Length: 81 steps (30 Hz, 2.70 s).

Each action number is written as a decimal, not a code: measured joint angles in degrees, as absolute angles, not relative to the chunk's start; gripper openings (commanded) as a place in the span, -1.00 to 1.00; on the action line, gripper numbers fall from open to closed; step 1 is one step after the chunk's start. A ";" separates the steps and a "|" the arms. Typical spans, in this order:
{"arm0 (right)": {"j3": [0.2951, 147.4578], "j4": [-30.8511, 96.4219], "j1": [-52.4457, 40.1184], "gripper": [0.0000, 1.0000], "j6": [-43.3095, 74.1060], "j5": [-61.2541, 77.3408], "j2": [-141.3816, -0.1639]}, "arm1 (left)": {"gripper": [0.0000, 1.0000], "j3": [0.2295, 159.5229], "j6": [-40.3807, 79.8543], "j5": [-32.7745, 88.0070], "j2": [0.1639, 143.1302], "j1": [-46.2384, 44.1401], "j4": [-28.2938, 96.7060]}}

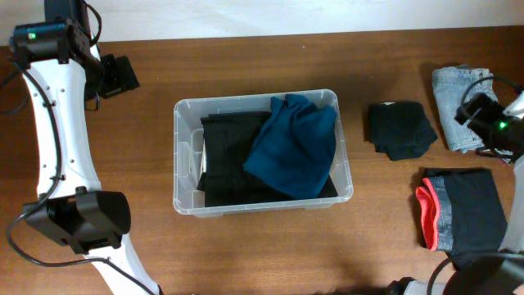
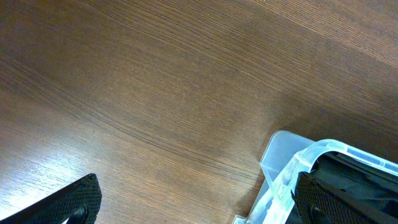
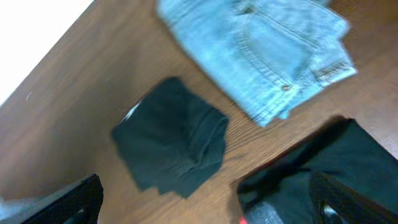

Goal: Pack container
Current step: 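Move the right gripper over the black leggings at the right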

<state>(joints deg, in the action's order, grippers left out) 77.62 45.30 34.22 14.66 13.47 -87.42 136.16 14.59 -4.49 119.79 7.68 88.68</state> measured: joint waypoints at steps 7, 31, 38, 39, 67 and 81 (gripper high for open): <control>77.69 42.33 39.72 0.97 21.12 13.61 -90.28 | 0.99 136.16 14.59 -4.51 119.79 7.68 88.68; 77.69 44.29 41.63 0.97 26.65 27.38 -96.68 | 0.99 136.16 14.59 -4.49 119.79 7.68 88.68; 77.69 44.40 38.94 0.97 27.51 33.36 -97.89 | 0.99 136.16 14.59 -4.51 119.79 7.68 88.68; 77.69 44.62 38.57 0.97 27.83 33.74 -97.91 | 0.99 136.16 14.59 -4.49 119.79 7.68 88.68; 77.38 40.27 34.70 0.97 34.94 31.53 -103.48 | 0.99 136.16 14.59 -4.51 119.79 7.68 88.68; 77.34 39.77 29.93 0.97 35.83 27.51 -106.89 | 0.99 136.16 14.59 -4.51 119.79 7.68 88.68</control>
<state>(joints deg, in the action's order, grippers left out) 77.34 39.77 29.93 35.83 27.51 -106.89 136.16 14.59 -4.51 119.79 7.68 88.68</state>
